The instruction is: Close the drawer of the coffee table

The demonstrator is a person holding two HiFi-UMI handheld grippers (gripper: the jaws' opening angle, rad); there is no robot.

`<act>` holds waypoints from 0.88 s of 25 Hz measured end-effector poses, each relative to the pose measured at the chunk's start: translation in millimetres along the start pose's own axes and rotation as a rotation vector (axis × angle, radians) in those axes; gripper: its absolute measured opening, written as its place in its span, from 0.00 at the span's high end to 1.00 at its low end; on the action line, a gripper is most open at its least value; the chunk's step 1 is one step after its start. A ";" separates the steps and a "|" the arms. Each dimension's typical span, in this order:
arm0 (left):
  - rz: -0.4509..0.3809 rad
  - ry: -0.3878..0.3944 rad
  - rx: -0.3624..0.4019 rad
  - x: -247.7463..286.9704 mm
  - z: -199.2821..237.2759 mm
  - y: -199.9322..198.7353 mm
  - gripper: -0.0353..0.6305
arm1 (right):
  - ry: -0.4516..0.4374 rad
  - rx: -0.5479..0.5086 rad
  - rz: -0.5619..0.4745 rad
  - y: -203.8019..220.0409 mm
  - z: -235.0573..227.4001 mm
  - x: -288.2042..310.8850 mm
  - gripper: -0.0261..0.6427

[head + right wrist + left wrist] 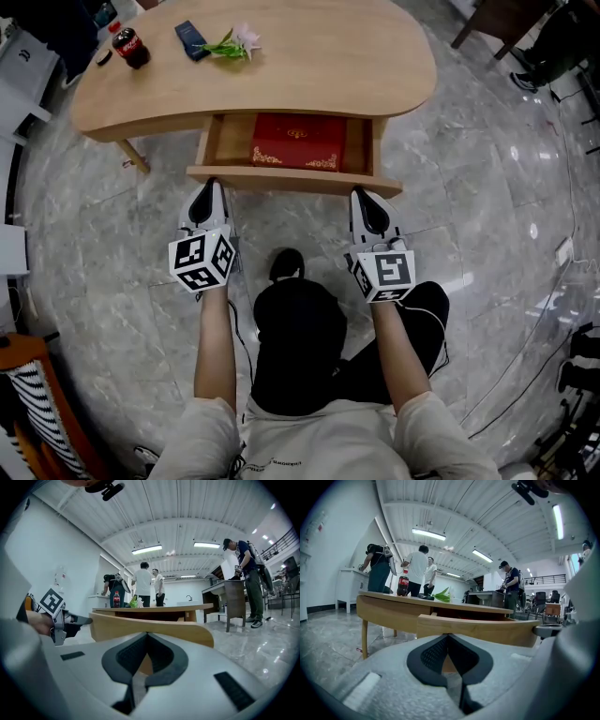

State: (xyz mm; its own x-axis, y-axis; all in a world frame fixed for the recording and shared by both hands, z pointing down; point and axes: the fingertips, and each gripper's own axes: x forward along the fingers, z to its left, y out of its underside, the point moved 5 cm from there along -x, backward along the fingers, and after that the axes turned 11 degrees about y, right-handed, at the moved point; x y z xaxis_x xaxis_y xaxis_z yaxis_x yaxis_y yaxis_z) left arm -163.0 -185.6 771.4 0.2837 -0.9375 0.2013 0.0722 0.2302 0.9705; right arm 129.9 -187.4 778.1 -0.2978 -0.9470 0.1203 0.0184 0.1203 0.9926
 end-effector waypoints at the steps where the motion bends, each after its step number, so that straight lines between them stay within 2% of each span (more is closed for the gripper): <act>1: -0.001 0.003 0.001 2.2 0.7 -0.8 0.93 | 0.004 -0.001 0.002 -0.6 -0.5 2.1 0.94; 11: 0.006 0.031 0.011 20.3 5.0 -3.3 0.93 | 0.029 0.063 0.004 -1.2 -7.4 18.6 0.94; 16: 0.007 0.038 0.034 29.5 9.6 -7.0 0.93 | 0.019 0.046 0.011 -3.8 -9.3 30.2 0.94; 22: 0.000 0.037 0.019 43.0 12.1 -9.5 0.93 | 0.021 0.035 0.015 -5.6 -14.6 42.8 0.94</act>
State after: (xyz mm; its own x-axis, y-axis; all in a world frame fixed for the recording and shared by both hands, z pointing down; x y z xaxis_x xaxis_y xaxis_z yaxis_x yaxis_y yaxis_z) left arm -163.0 -231.3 772.5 0.3193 -0.9271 0.1964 0.0544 0.2248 0.9729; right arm 131.0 -233.0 778.0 -0.2778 -0.9509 0.1361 -0.0109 0.1448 0.9894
